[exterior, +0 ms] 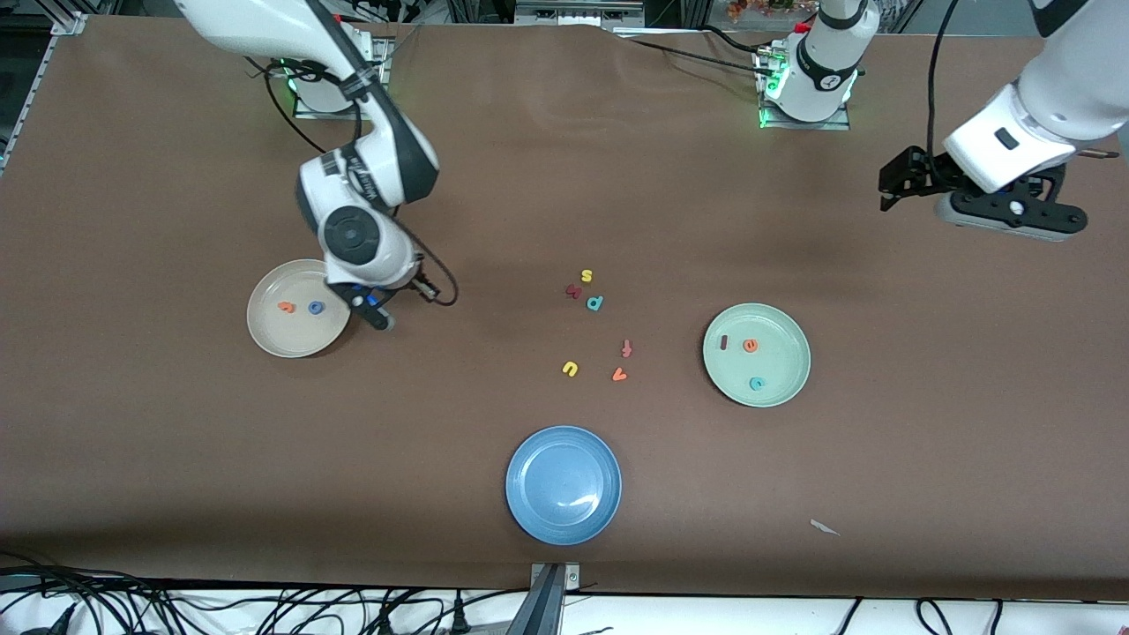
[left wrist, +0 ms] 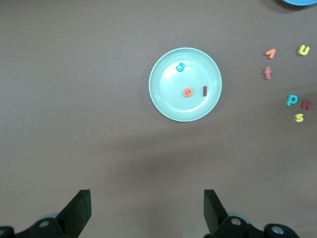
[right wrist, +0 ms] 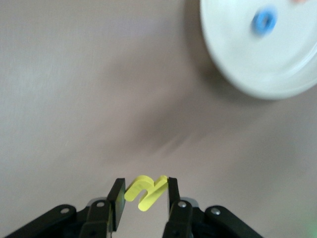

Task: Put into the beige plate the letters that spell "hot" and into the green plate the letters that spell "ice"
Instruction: 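Place the yellow n on the white plate with the right gripper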

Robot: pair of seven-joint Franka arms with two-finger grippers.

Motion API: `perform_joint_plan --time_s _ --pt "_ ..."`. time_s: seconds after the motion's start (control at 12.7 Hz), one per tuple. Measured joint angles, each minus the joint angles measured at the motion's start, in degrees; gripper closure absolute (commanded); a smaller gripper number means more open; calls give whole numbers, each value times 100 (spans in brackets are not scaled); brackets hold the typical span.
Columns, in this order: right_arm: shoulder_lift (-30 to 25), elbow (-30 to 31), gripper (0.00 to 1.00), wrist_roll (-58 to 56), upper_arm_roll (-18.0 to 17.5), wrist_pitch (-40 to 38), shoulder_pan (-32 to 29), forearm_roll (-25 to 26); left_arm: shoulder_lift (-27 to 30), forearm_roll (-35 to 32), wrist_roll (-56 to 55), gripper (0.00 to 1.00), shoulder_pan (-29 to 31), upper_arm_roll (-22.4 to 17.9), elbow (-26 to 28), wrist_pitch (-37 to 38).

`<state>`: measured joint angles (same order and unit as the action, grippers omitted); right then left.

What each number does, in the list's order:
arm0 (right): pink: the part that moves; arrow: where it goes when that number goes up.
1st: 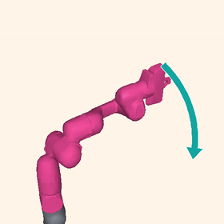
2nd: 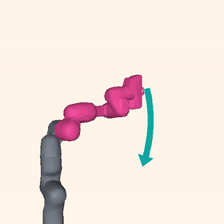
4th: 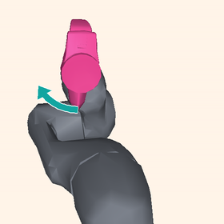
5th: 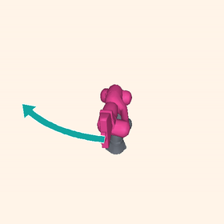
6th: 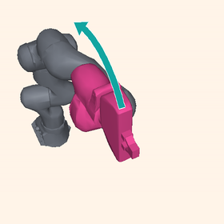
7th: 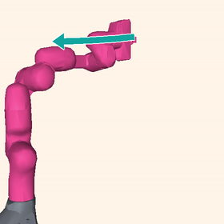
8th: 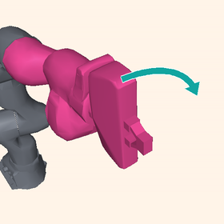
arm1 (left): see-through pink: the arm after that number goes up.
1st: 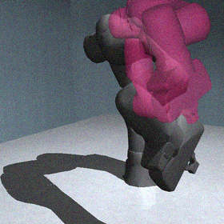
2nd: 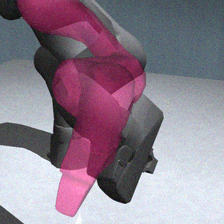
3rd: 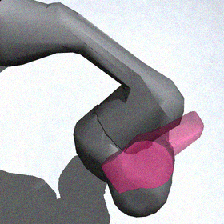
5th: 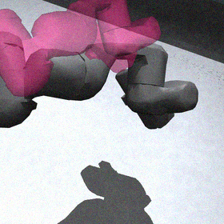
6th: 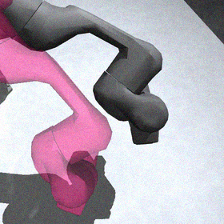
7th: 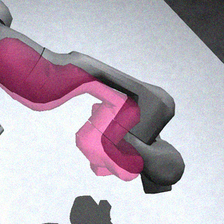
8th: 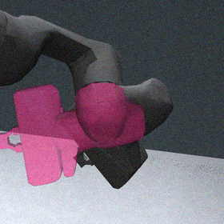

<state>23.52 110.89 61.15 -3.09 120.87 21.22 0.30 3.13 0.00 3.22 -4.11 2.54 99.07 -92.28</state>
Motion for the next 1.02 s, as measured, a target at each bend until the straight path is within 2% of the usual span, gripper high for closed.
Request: perform_joint_plan --time_s 0.39,0.55,0.71,0.94,1.02 --pt "-78 8 74 -2791 1299 -394 -41 -5 1 0 28 0 260 -13 -1 -5" --pt "-55 183 74 -3749 1668 -456 -74 -6 10 0 28 0 277 6 -12 -7" --pt "-7 393 74 -4353 1857 -440 -114 -6 36 0 28 0 299 25 -34 89" --pt "191 467 71 -4739 1886 -274 -259 -75 76 0 31 0 364 25 -44 211" --pt "248 475 67 -4771 1885 -259 -262 -102 77 0 31 0 371 25 -63 213"
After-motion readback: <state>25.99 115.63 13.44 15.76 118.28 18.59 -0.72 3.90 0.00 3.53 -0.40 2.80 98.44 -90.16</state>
